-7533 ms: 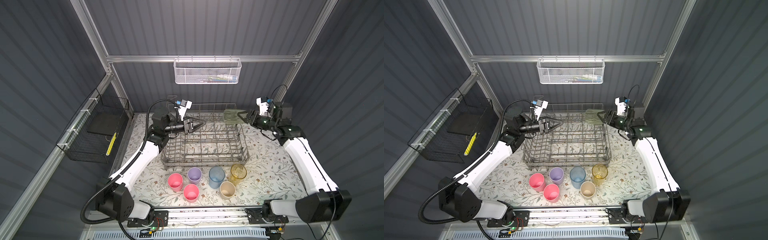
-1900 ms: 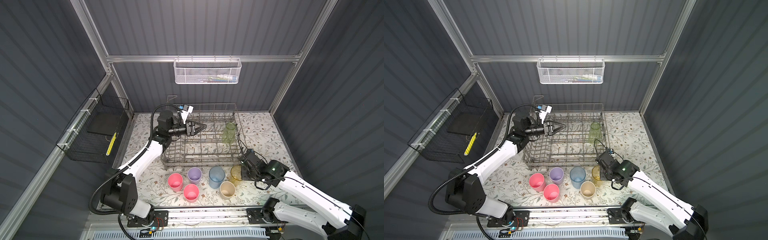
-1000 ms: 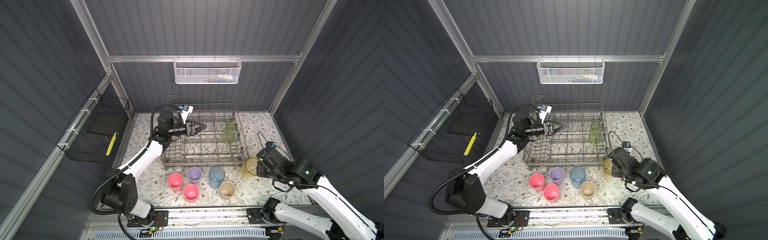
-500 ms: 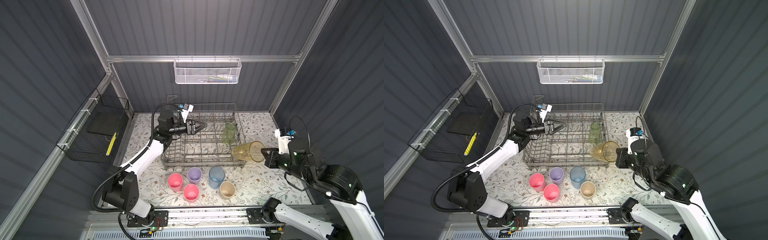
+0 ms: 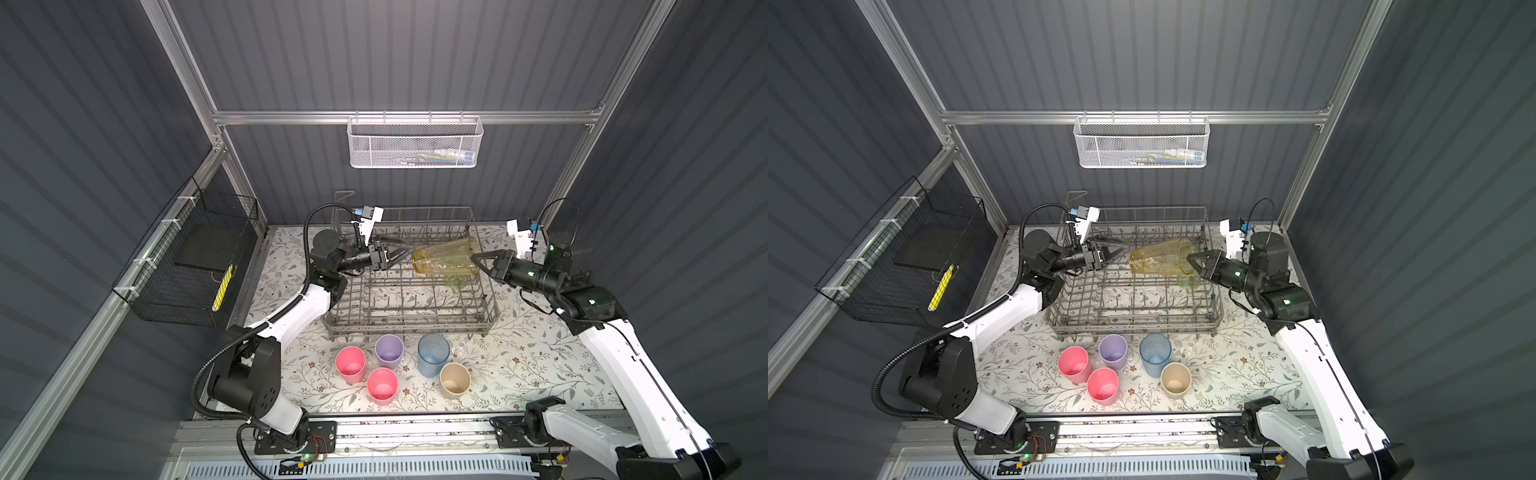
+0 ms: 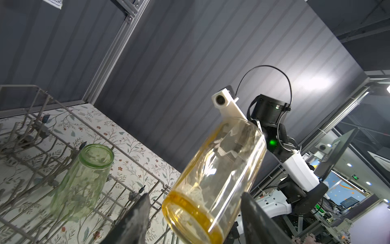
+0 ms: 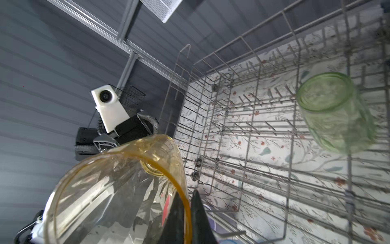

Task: Load cups into a dish rack
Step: Pick up the cup from the middle-right of the table, then place the cup upside down at the dish rack.

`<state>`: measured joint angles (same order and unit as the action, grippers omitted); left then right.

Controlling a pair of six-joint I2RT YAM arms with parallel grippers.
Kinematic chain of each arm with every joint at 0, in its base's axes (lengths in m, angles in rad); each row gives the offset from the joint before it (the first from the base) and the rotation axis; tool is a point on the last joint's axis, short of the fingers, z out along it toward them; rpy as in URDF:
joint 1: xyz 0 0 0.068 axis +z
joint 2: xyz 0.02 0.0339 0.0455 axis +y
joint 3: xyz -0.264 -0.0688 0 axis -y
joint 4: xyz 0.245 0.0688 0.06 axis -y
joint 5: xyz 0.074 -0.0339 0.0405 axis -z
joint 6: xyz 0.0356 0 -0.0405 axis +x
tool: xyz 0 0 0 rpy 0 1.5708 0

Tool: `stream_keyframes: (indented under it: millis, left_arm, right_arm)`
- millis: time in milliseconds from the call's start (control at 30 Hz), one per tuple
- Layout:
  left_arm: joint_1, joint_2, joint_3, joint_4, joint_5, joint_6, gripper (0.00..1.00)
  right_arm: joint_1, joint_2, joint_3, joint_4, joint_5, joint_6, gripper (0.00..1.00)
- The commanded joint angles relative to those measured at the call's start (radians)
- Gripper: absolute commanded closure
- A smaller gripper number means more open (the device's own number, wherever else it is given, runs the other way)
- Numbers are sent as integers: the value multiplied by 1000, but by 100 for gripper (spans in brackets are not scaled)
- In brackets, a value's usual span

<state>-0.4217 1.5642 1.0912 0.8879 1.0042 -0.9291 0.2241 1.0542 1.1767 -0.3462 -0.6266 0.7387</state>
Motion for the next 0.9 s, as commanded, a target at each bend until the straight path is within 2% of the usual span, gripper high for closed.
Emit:
stream_keyframes:
  millis: [0, 200, 533, 700, 867]
  left_arm:
    - [5, 15, -12, 175, 39, -99, 30]
    - [4, 23, -5, 158, 33, -81, 21]
    - [-29, 69, 23, 221, 63, -125, 18]
    - [-53, 96, 33, 289, 80, -168, 18]
    - [-55, 141, 39, 448, 75, -287, 18]
  right_arm:
    - [-29, -4, -10, 226, -157, 99, 100]
    - [-37, 9, -13, 241, -186, 109, 100]
    - [-34, 46, -41, 307, -235, 150, 100]
    - [-21, 57, -54, 347, -257, 173, 100]
    - [-9, 100, -69, 376, -286, 190, 100]
